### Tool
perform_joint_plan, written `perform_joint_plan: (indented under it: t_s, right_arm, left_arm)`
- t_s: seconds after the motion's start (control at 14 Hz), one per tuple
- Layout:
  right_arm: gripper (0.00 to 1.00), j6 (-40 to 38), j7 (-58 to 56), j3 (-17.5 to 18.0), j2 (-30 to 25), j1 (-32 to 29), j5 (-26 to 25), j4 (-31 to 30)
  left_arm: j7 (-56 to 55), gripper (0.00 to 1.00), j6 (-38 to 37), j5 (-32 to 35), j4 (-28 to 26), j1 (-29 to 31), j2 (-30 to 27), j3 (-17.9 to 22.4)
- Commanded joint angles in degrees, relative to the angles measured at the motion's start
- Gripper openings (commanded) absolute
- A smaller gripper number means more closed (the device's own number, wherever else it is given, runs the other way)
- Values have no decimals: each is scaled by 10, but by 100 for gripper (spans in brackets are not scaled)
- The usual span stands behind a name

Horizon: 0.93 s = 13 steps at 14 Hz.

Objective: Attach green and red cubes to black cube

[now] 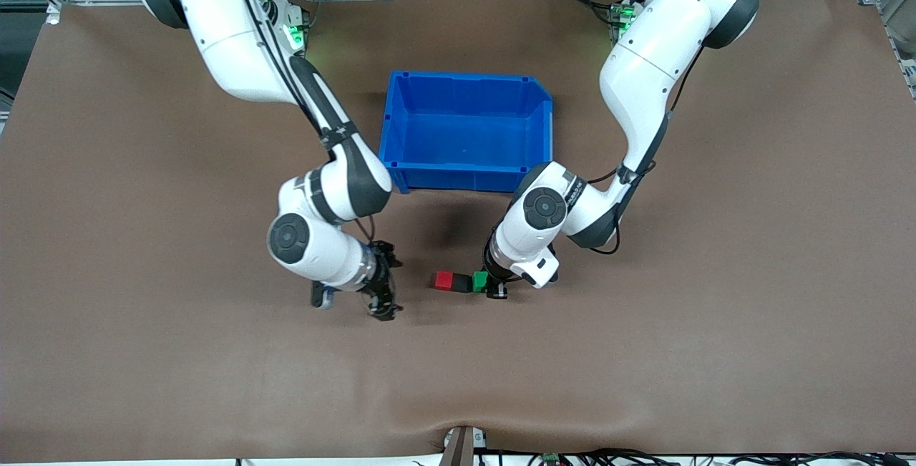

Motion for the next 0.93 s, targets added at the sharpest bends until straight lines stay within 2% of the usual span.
perform_joint_plan:
  t_s: [0.0, 0.21, 0.36, 0.5, 0.86]
  right_arm:
    - [100, -14, -57, -3, -34, -19, -39, -9]
    - [100, -29, -192, -30, -84, -46, -39, -9]
    - [100, -113, -286, -29, -107, -100, -35, -9]
    - [100, -158, -362, -25, -128, -149, -33, -3]
    - [100, -323, -530, -31, -222, -228, -37, -2]
  left_arm:
    - [-13, 0, 26, 8, 19, -15, 12, 27]
    - [-12, 0, 30, 8, 19, -16, 12, 37]
    - [-12, 0, 30, 8, 19, -16, 12, 36]
    - [-4, 0, 30, 7, 19, -15, 13, 36]
    - [25, 0, 27, 6, 33, -17, 25, 31]
